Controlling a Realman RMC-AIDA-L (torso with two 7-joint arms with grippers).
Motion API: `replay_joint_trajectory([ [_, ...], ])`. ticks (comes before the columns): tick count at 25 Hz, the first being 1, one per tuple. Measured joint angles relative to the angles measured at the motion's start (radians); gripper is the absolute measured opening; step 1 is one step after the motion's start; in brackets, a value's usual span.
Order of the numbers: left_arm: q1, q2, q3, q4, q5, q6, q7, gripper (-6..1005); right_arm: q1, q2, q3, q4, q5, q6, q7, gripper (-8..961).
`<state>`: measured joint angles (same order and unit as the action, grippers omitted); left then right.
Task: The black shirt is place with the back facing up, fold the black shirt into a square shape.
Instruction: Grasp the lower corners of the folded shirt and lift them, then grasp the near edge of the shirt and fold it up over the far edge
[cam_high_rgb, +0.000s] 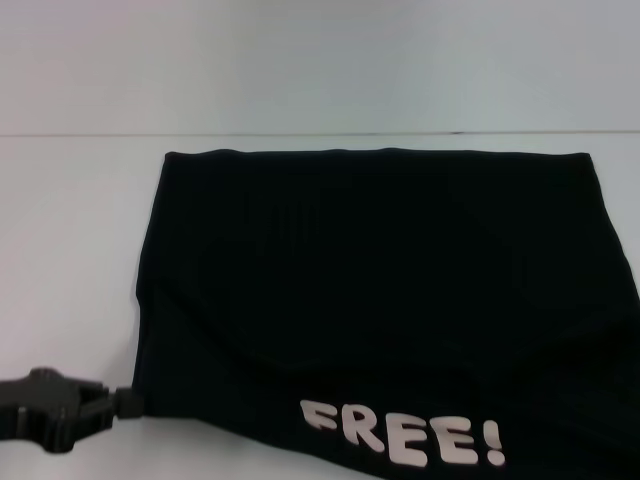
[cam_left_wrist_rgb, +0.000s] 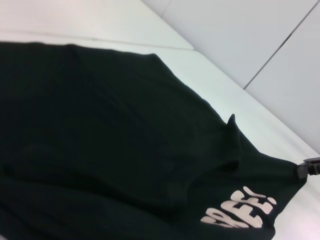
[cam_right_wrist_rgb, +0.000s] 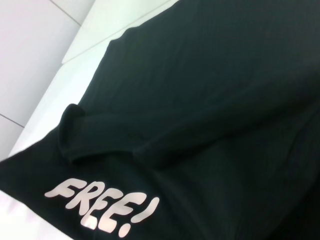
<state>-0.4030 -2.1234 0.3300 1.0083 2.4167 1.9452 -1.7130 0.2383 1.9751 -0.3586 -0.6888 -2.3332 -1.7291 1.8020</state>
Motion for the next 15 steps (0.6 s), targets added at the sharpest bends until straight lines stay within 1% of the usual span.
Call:
replay_joint_trajectory([
  [5, 0.031, -0.007, -0.019, 0.009, 0.018, 0.039, 0.012, 7, -0.027, -0.003, 0.015, -0.002, -0.004, -0.03, -0.007, 38],
  [9, 0.045, -0.009, -0.033, 0.009, 0.023, 0.056, 0.021, 7, -0.041, 0.001, 0.021, -0.008, -0.008, -0.045, -0.019, 37],
  [12, 0.044, -0.009, -0.04, 0.009, 0.03, 0.061, 0.026, 7, -0.038, 0.0, 0.021, -0.009, -0.008, -0.052, -0.02, 37],
  [15, 0.022, -0.002, -0.048, 0.004, 0.027, 0.052, 0.021, 7, -0.012, -0.007, 0.039, -0.009, -0.001, -0.05, -0.02, 37],
])
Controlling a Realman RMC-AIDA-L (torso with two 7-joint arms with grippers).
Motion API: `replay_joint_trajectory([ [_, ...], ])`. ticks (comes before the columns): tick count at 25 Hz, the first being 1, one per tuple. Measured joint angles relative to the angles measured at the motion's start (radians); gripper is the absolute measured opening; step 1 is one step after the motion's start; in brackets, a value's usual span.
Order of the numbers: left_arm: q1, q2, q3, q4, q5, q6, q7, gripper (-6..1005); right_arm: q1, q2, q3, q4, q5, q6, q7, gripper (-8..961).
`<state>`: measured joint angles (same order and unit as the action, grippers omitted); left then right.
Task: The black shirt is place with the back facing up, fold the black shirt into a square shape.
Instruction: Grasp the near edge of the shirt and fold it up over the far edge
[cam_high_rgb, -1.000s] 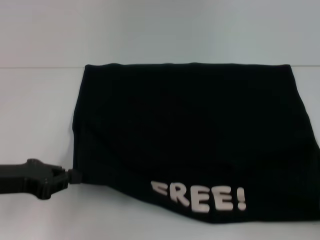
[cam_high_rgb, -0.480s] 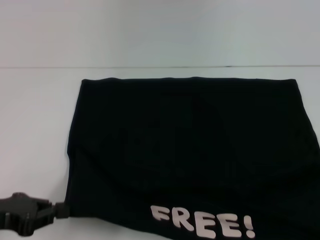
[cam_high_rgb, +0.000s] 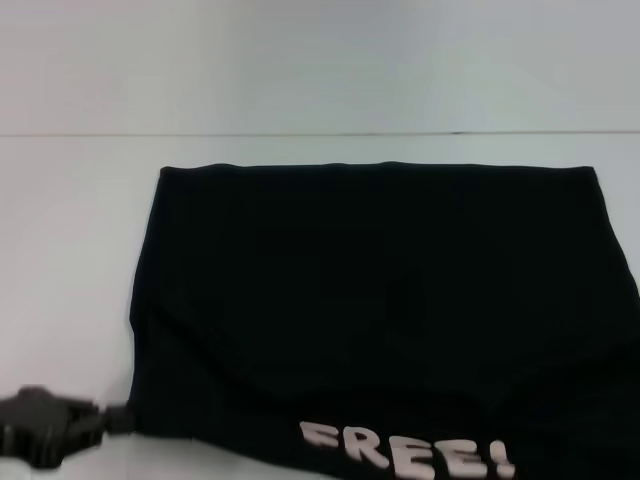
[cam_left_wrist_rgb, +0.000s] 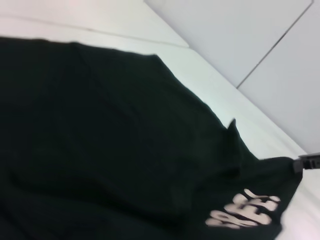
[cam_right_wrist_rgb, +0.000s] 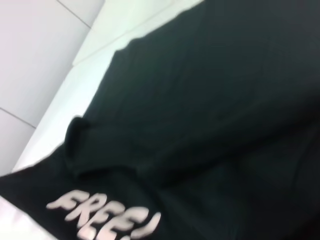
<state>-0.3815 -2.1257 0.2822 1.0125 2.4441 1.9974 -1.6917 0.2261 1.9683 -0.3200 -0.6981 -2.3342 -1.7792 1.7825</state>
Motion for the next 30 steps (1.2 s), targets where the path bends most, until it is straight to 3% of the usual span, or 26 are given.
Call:
replay_joint_trajectory([
  [3, -0.05, 0.014, -0.013, -0.015, -0.005, -0.044, -0.016, 7, 0.06, -0.014, 0.061, 0.005, 0.003, 0.022, 0.008, 36],
  [6, -0.127, 0.043, -0.011, -0.067, -0.006, -0.132, -0.058, 6, 0.139, -0.036, 0.105, 0.013, 0.002, 0.051, 0.036, 36],
  [10, -0.248, 0.091, 0.007, -0.164, 0.004, -0.267, -0.096, 6, 0.245, -0.055, 0.103, 0.016, 0.001, 0.137, 0.099, 36],
  [14, -0.335, 0.123, 0.09, -0.248, 0.005, -0.475, -0.168, 6, 0.336, -0.065, 0.069, 0.03, -0.002, 0.257, 0.155, 36],
  [21, -0.416, 0.119, 0.259, -0.327, 0.006, -0.835, -0.241, 6, 0.469, -0.083, -0.077, 0.135, -0.002, 0.525, 0.26, 38],
  [30, -0.469, 0.107, 0.368, -0.404, 0.006, -1.144, -0.243, 6, 0.567, -0.066, -0.137, 0.212, -0.001, 0.767, 0.285, 38],
])
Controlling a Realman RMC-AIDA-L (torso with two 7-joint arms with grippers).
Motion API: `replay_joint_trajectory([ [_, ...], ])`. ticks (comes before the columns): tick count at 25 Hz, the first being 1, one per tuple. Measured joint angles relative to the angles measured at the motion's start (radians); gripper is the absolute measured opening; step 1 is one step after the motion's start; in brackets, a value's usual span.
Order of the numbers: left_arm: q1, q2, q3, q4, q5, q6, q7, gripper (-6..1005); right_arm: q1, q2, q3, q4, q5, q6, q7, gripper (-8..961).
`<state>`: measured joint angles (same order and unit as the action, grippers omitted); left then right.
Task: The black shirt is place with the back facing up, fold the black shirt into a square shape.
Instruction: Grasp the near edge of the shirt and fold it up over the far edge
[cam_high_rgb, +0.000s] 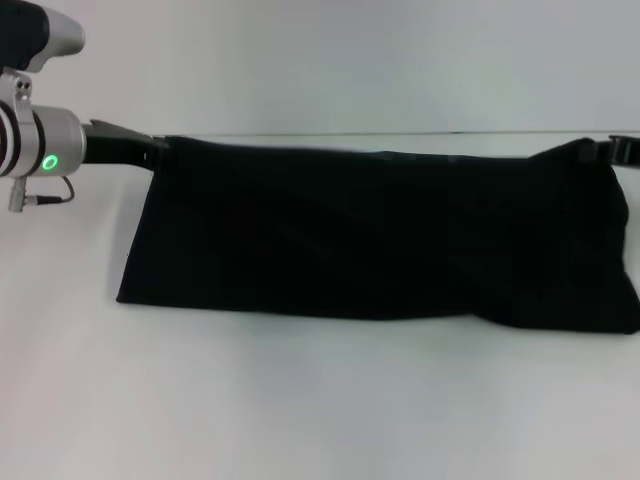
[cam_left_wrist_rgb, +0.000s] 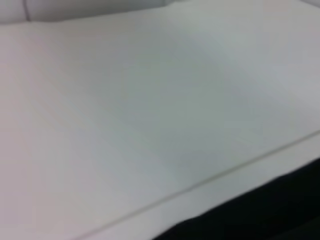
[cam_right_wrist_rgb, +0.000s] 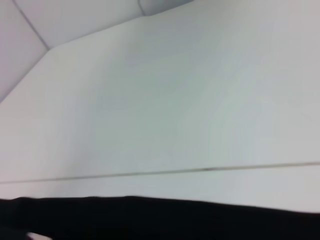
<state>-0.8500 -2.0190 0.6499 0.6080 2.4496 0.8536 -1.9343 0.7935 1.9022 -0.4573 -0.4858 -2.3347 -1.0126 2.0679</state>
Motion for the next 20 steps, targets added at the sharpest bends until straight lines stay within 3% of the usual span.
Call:
replay_joint_trajectory([
  [11, -0.026, -0.004, 0.006, -0.043, -0.007, -0.15, 0.011, 7, 0.045, 0.013, -0.011, 0.032, 0.008, 0.13, -0.004, 38],
  [20, -0.045, -0.025, 0.007, -0.099, -0.002, -0.247, 0.05, 46, 0.06, 0.022, -0.021, 0.065, 0.008, 0.227, -0.031, 38],
])
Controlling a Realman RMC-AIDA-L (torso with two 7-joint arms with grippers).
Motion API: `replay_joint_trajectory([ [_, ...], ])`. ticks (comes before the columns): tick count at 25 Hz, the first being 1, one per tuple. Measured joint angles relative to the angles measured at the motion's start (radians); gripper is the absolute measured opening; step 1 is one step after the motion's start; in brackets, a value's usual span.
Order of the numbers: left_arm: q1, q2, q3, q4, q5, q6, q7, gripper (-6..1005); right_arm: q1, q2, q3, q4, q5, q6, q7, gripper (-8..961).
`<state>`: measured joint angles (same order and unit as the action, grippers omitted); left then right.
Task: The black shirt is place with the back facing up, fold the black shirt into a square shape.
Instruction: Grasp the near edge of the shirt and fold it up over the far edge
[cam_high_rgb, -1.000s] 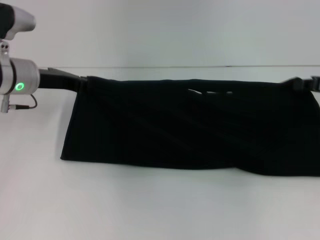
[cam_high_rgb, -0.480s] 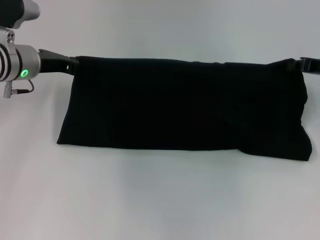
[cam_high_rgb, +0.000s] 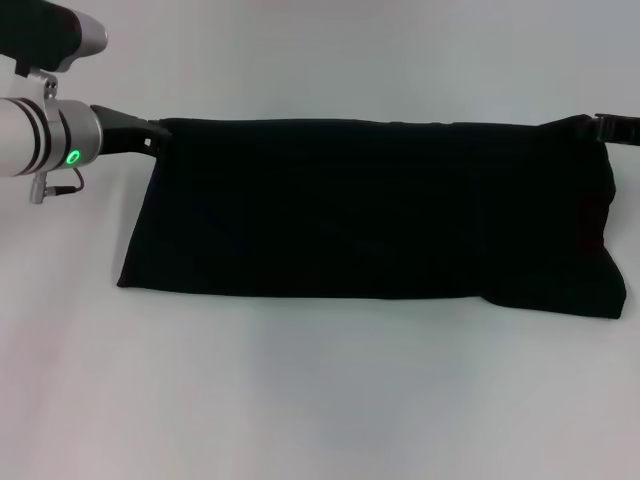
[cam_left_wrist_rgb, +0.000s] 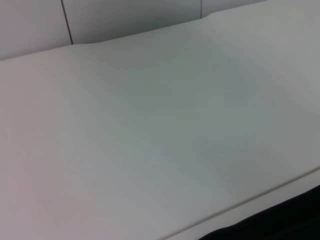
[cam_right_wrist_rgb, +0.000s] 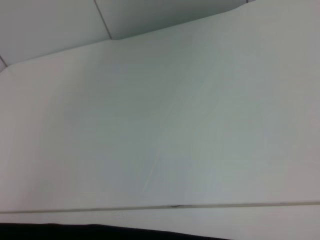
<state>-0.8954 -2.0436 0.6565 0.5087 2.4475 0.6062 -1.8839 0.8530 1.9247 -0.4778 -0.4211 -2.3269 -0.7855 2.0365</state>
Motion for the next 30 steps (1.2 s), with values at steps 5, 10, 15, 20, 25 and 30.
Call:
replay_joint_trajectory([
  [5, -0.002, -0.002, 0.0, -0.01, -0.005, -0.013, 0.002, 68, 0.004, 0.002, -0.001, 0.013, 0.0, 0.035, -0.014, 39],
  [10, -0.005, -0.004, 0.0, -0.012, -0.006, -0.018, 0.002, 89, 0.014, 0.008, -0.002, 0.031, 0.0, 0.068, -0.03, 38],
  [15, -0.008, -0.016, 0.0, -0.012, -0.004, -0.041, 0.002, 111, 0.018, 0.015, -0.003, 0.034, 0.0, 0.076, -0.032, 37],
  [20, -0.014, -0.025, 0.038, -0.005, -0.003, -0.056, 0.001, 133, 0.019, 0.016, -0.015, 0.035, -0.001, 0.079, -0.022, 65],
  [25, -0.017, -0.037, 0.052, 0.0, -0.006, -0.11, -0.006, 180, 0.014, 0.015, -0.016, 0.025, -0.001, 0.112, -0.005, 253],
  [30, -0.004, -0.04, 0.043, 0.034, -0.006, -0.127, -0.032, 329, -0.008, -0.003, -0.001, -0.01, -0.001, 0.072, 0.042, 403],
])
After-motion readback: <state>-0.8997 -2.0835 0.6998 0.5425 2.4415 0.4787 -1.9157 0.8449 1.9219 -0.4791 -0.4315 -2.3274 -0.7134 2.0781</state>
